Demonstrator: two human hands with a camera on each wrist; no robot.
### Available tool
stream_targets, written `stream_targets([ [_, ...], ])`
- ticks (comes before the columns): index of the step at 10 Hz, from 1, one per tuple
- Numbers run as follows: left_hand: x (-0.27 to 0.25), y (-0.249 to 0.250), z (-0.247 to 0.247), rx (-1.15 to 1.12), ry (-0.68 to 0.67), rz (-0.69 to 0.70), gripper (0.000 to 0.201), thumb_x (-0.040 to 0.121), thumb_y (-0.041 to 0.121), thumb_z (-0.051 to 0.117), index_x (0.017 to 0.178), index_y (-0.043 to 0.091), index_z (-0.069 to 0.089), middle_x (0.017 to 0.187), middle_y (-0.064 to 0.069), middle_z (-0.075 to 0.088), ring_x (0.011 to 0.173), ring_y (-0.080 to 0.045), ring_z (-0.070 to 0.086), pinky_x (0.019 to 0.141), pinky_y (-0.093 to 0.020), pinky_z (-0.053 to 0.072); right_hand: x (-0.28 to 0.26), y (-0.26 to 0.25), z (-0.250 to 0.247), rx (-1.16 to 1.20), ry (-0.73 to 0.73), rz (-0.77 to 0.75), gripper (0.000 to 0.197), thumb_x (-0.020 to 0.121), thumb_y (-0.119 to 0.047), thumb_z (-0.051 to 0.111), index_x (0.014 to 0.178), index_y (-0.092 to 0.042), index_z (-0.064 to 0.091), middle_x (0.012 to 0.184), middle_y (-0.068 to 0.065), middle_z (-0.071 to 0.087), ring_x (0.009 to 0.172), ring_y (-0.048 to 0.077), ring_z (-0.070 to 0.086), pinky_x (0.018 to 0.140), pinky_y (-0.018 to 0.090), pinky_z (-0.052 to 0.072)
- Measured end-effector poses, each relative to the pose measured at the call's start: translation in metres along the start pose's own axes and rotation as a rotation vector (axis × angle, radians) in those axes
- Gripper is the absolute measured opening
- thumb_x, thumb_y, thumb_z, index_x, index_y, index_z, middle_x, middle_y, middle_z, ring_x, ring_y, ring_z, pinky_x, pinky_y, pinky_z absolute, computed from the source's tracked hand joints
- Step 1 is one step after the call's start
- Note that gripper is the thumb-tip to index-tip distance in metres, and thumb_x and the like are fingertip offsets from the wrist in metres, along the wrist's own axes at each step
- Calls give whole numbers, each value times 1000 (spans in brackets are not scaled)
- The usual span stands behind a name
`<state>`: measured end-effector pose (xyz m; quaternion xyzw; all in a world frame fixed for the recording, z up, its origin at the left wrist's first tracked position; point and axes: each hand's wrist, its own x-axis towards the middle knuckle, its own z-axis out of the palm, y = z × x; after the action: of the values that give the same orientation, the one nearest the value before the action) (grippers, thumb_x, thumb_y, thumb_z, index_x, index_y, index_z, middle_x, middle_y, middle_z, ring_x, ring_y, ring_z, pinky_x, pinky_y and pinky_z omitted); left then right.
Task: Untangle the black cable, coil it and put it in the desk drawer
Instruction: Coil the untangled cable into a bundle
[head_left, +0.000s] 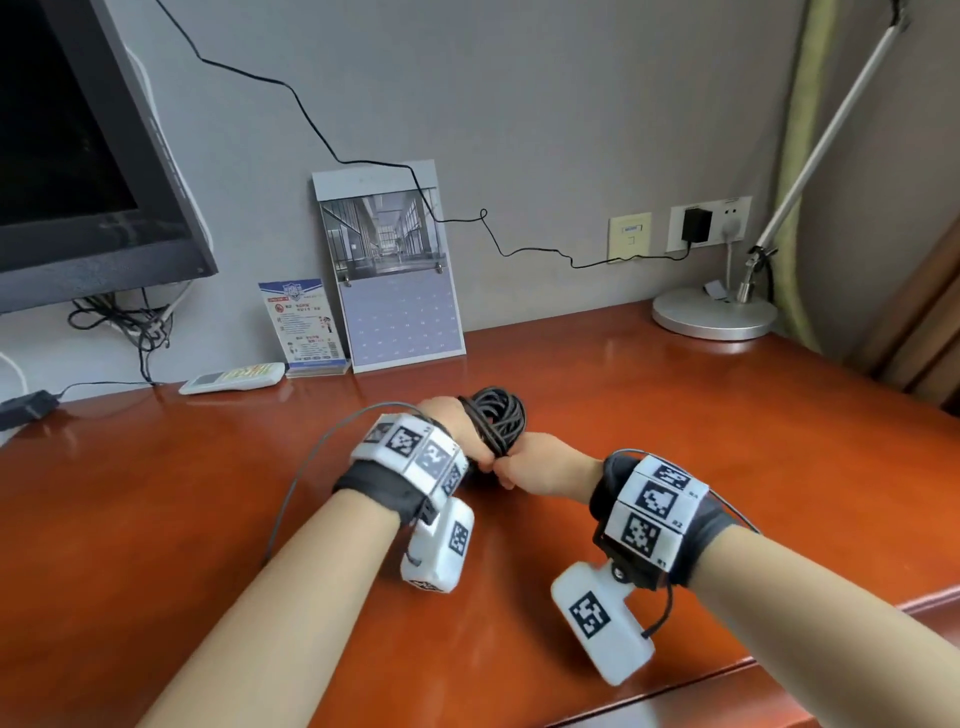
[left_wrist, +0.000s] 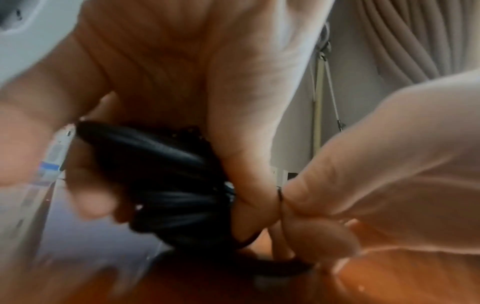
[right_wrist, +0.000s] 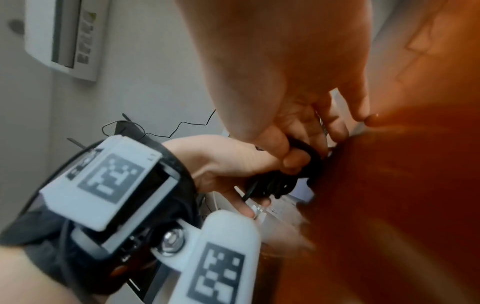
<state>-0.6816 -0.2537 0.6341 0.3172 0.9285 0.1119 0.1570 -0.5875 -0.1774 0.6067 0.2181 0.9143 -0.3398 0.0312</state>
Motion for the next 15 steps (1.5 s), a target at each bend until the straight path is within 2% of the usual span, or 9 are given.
stream_targets([
  [1, 6, 3, 16, 121, 112, -123, 55, 83, 35, 68, 124, 1, 52, 123, -12, 60, 113, -26, 59, 89, -32, 47, 3, -2, 6, -75, -49, 0, 25, 91, -14, 53, 101, 4, 67, 113, 15, 63, 104, 30, 56, 80, 29, 44],
  [2, 4, 10, 14, 161, 118, -245, 85, 74, 40, 77, 134, 0, 33, 132, -13, 47, 122, -27, 51, 94, -34, 44, 3, -1, 6, -41, -87, -19, 25, 91, -15, 53, 103, 3, 67, 89, 7, 62, 80, 20, 56, 64, 19, 44],
  [4, 40, -22, 30, -24, 130, 13, 57, 66, 55, 62, 111, 20, 60, 103, 3, 64, 93, -19, 62, 79, -27, 47, 9, 6, 8, 42, -74, -33, 32, 95, -11, 45, 65, -23, 40, 69, -5, 41, 59, 4, 37, 55, 13, 32],
  [5, 38, -16, 35, -163, 154, -23, 88, 60, 71, 53, 128, 14, 51, 120, 0, 63, 106, -23, 61, 85, -27, 46, 13, 9, 8, 100, -61, -49, 33, 95, -8, 43, 66, -23, 39, 70, -4, 41, 59, 5, 36, 56, 14, 32],
  [7, 42, 1, 28, -10, 187, -140, 37, 73, 17, 68, 107, 3, 61, 108, -11, 65, 95, -25, 63, 67, -25, 44, 8, 19, 9, 129, -21, -72, 19, 98, -26, 43, 85, -13, 47, 91, 3, 48, 88, 20, 46, 76, 29, 37],
  [9, 51, -11, 29, 66, 252, -156, 28, 83, 20, 59, 108, 7, 64, 110, -15, 66, 100, -33, 63, 75, -31, 48, -6, 21, 1, -293, -1, -311, 27, 100, -27, 40, 92, -5, 53, 104, 4, 40, 94, 19, 44, 90, 33, 39],
  [12, 42, 2, 31, 135, 189, -106, 29, 87, 17, 57, 112, 2, 63, 114, -15, 65, 106, -30, 61, 79, -31, 46, -14, 18, -22, 286, 184, -194, 17, 89, -15, 50, 81, 1, 51, 81, 12, 55, 70, 27, 47, 60, 27, 41],
  [14, 32, 9, 31, 369, 89, -43, 71, 81, 30, 68, 131, -1, 28, 126, -15, 49, 111, -32, 55, 79, -37, 45, 29, 24, -44, 266, 298, -56, 27, 95, -20, 49, 99, -7, 72, 120, 11, 63, 95, 21, 57, 78, 23, 39],
  [15, 30, 2, 29, 265, 31, -5, 93, 79, 51, 65, 140, 1, 16, 135, -15, 37, 116, -31, 50, 80, -35, 43, 38, 36, -39, 422, 315, -15, 26, 94, -26, 55, 103, -10, 73, 112, 12, 68, 81, 15, 56, 69, 23, 46],
])
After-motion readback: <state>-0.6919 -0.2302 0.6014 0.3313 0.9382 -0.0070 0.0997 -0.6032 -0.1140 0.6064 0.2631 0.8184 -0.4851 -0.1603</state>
